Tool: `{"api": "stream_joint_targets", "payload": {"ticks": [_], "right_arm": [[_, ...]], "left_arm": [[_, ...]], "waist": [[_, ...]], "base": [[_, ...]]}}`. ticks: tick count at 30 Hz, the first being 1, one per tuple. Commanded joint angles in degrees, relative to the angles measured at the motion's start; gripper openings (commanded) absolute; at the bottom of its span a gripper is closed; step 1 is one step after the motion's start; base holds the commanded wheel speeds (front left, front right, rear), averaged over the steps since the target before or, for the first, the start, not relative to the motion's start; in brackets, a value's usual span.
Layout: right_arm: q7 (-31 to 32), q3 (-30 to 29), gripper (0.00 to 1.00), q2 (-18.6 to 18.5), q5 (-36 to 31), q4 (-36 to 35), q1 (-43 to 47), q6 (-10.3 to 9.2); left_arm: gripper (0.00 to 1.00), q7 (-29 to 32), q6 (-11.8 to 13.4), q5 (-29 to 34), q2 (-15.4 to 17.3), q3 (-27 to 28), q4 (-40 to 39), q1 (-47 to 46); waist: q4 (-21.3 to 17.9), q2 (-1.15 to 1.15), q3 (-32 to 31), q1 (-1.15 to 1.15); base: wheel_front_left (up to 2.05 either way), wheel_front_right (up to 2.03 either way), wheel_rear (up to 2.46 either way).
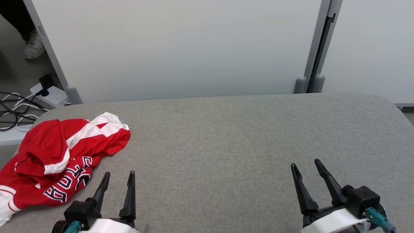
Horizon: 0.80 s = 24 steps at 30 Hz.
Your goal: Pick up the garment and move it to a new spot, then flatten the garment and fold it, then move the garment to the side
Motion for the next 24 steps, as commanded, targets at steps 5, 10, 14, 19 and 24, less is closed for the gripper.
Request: {"api": "stream_joint_targets", "payload": {"ticks": [5, 10, 14, 19, 24], "right_arm": [[-0.8, 1.27, 1.0, -0.35, -0.44, -1.52, -2.53, 0.08], [-0.8, 1.38, 1.0, -0.37, -0.27, -1.49, -2.39, 0.08], [-0.8, 1.58, 1.0, -0.45, -0.05, -1.4, -2.42, 0.08], [-0.8, 1.99, 1.0, -0.62, 0.21, -1.25, -2.9, 0.08], [-0.8, 2.79, 1.0, -0.78, 0.26, -1.26, -3.77, 0.08]], "left_arm": [[1.0, -0.75, 0.33, 0.04, 0.49, 2.21, -0.86, -3.19], [1.0, -0.75, 0.71, 0.03, 0.49, 2.29, -0.7, -3.17], [1.0, -0.75, 1.75, 0.38, 0.49, 2.68, -1.82, -3.63], [1.0, -0.75, 3.46, 0.84, 0.49, 3.34, -4.19, -4.05], [1.0, -0.75, 4.48, 0.6, 0.49, 3.78, -5.24, -3.72]], "waist": [[-0.01, 0.0, 0.2, 0.0], [0.04, 0.0, 0.3, 0.0], [0.55, 0.0, 0.81, 0.0], [3.13, 0.0, 1.54, 0.0], [6.04, 0.0, 2.1, 0.0]], "base": [[0.0, 0.0, 0.0], [0.0, 0.0, 0.0], [0.0, 0.0, 0.0], [0.0, 0.0, 0.0], [0.0, 0.0, 0.0]]}}
